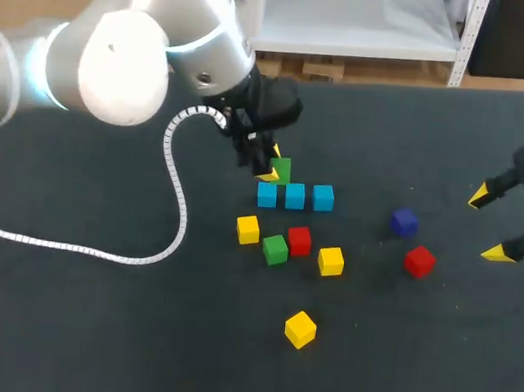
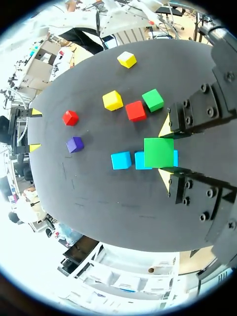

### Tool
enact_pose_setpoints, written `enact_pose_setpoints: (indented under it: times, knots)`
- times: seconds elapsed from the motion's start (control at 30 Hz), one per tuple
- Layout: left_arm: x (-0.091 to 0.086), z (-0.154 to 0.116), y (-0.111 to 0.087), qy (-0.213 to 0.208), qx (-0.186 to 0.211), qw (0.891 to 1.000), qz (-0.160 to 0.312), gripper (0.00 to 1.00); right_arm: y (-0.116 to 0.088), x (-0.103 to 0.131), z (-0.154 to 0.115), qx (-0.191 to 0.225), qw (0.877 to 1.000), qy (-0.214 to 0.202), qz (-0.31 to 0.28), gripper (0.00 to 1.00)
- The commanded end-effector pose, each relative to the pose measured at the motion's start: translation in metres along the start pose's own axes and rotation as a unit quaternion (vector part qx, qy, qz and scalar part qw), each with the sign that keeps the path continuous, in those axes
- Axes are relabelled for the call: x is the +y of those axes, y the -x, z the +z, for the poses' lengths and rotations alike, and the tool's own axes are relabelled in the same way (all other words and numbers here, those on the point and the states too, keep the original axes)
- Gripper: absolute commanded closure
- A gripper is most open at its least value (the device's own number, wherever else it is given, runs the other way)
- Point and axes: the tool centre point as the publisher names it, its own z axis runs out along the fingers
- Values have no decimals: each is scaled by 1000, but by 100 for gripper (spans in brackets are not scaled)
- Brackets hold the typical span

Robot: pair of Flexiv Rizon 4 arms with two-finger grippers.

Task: Place the blue cubes, place green cubes on the blue cubes, place the yellow cubes on the green cubes, then place the red cubes on the yellow cubes, and place purple cube on the red cubes.

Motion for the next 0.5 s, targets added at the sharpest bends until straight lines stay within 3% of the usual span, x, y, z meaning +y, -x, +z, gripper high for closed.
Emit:
enact_pose_setpoints:
  times: [0.03, 0.5]
  knots:
    - [6, 9, 4, -4, 1, 1000, 0, 100, 0, 0, 1, -1, 1000, 0, 0, 0]
    - [3, 21, -6, 6, 2, 1000, -23, 100, 0, 0, 1, -1, 1000, 0, 0, 0]
